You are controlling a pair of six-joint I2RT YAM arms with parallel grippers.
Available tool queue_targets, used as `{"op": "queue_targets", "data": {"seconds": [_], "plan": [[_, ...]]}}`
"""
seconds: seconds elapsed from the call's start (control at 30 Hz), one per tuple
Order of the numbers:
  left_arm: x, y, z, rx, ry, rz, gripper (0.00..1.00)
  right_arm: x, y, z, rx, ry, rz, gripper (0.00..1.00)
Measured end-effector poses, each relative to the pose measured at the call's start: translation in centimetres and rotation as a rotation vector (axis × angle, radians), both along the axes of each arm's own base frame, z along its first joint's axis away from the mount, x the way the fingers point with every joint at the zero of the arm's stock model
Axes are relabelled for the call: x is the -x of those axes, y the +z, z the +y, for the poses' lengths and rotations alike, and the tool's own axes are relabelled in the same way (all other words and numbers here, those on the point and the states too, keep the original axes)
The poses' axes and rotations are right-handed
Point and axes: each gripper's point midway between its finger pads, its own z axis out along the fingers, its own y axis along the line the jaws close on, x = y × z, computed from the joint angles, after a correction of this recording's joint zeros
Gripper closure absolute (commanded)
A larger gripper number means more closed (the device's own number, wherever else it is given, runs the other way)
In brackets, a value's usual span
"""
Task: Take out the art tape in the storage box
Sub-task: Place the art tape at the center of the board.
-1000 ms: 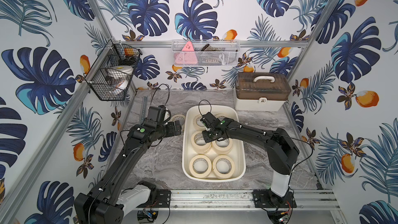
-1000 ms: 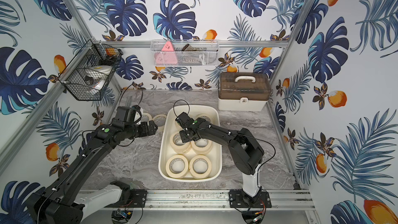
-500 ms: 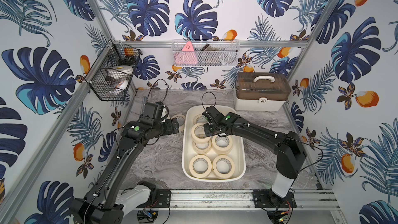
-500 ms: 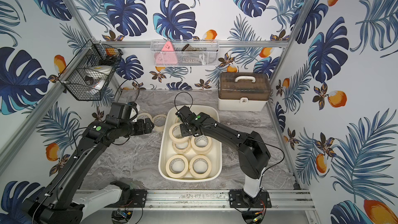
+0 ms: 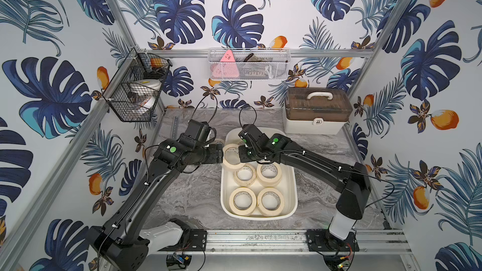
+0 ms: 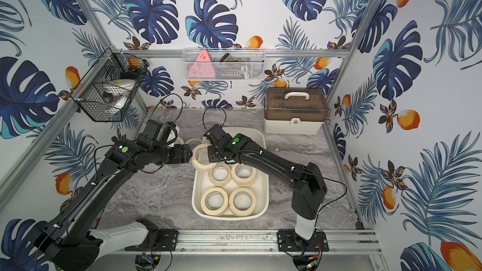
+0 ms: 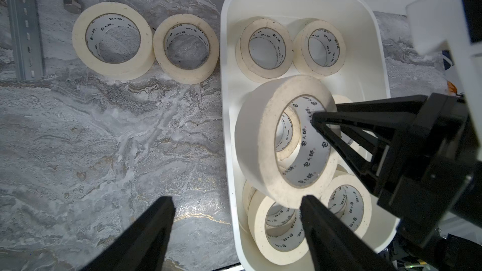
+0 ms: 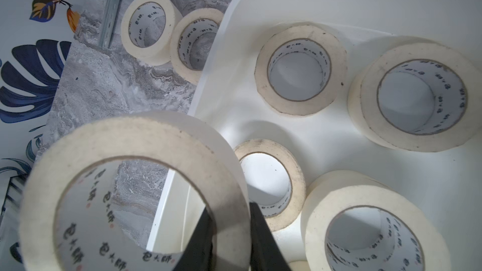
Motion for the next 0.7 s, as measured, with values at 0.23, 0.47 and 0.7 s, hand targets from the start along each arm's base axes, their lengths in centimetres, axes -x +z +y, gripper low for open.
{"op": "queue_targets", "data": {"seconds": [0.23, 0.47, 0.7], "plan": [[0.1, -1.3, -0.2, -0.077, -0.005, 0.047, 0.17, 1.1, 0.5, 1.9, -0.019, 0.028, -0.002, 0.91], [-0.2, -2.7, 0.5, -0.147, 0.014, 0.076, 0.35, 1.9, 0.5, 3.0, -0.025, 0.047, 0.005, 0.90], [-0.3, -4.3, 1.0, -0.193, 0.024, 0.109, 0.61, 2.6, 0.5, 3.4, -0.028, 0.058, 0.008, 0.90]]}}
